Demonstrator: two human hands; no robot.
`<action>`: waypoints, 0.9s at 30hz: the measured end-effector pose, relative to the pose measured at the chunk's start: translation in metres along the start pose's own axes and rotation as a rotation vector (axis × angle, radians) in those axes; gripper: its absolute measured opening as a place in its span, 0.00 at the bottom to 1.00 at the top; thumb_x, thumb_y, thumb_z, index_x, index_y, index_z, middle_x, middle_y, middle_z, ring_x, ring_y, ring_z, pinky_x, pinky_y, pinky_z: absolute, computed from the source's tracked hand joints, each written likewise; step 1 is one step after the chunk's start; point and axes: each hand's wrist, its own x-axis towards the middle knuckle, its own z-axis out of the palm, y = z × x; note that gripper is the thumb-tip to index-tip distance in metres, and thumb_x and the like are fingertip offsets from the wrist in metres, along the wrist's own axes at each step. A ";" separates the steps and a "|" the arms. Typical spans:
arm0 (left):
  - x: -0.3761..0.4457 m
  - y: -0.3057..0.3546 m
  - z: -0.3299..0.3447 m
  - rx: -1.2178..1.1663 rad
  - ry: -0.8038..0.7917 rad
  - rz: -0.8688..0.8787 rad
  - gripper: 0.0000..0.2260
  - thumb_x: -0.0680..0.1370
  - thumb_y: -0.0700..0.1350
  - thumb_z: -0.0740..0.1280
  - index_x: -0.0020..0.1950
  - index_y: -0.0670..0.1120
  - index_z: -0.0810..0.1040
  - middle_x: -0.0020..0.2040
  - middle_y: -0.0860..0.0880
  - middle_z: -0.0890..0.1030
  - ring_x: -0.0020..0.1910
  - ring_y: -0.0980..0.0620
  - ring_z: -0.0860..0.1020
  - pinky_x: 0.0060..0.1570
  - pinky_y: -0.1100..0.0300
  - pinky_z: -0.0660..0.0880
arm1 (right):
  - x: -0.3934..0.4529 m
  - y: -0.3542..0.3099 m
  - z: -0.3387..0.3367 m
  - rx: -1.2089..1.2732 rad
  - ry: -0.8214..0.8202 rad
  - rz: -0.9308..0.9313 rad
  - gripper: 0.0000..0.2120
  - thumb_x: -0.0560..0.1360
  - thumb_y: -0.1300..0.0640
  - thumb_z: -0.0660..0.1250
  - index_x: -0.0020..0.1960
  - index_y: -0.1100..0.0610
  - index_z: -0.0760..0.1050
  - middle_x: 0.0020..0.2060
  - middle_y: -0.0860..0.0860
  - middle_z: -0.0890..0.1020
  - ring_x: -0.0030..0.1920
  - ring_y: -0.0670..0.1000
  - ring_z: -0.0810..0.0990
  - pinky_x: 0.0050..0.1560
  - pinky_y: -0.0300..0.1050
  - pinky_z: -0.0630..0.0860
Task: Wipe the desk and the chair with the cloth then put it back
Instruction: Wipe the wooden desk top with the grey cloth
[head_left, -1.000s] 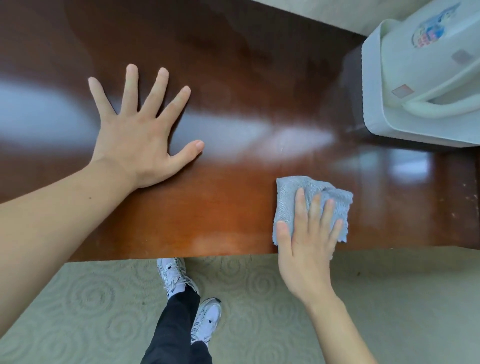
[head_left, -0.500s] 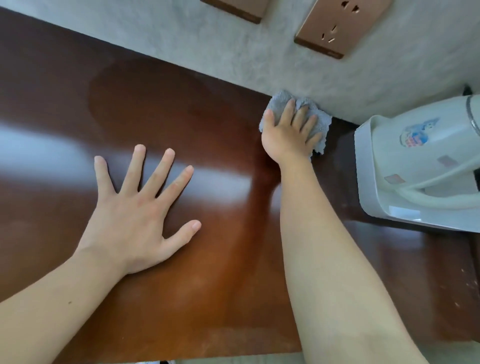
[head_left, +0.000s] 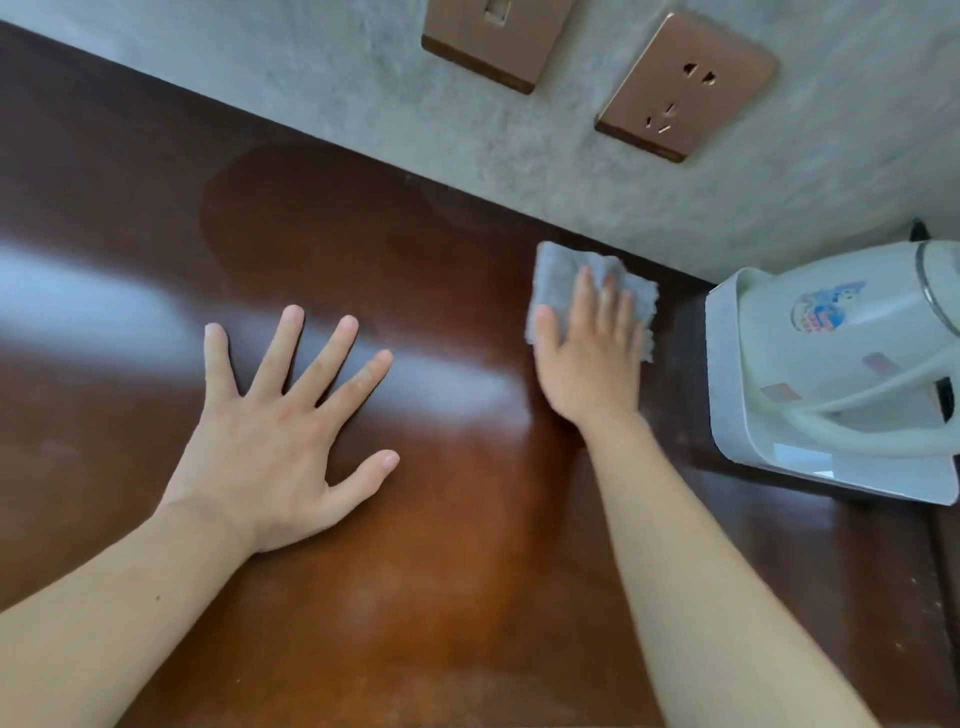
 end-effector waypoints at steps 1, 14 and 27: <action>0.000 0.001 0.001 0.000 0.002 -0.003 0.36 0.78 0.71 0.46 0.80 0.53 0.63 0.80 0.44 0.62 0.79 0.34 0.56 0.67 0.22 0.52 | 0.005 0.027 -0.005 0.009 -0.021 0.051 0.33 0.82 0.39 0.44 0.81 0.54 0.44 0.81 0.57 0.47 0.80 0.59 0.45 0.78 0.62 0.44; 0.002 -0.001 0.006 -0.012 0.027 -0.003 0.36 0.78 0.71 0.44 0.81 0.54 0.60 0.81 0.45 0.60 0.80 0.33 0.54 0.68 0.22 0.50 | 0.023 -0.025 -0.005 0.037 -0.070 0.307 0.32 0.82 0.41 0.40 0.81 0.54 0.39 0.81 0.56 0.41 0.80 0.58 0.37 0.76 0.61 0.35; 0.001 -0.001 0.004 0.024 0.021 -0.009 0.36 0.78 0.72 0.44 0.80 0.55 0.62 0.81 0.46 0.61 0.80 0.36 0.55 0.69 0.23 0.50 | 0.020 -0.020 -0.005 0.051 -0.036 -0.105 0.32 0.82 0.39 0.44 0.81 0.51 0.44 0.81 0.55 0.49 0.80 0.56 0.44 0.77 0.59 0.41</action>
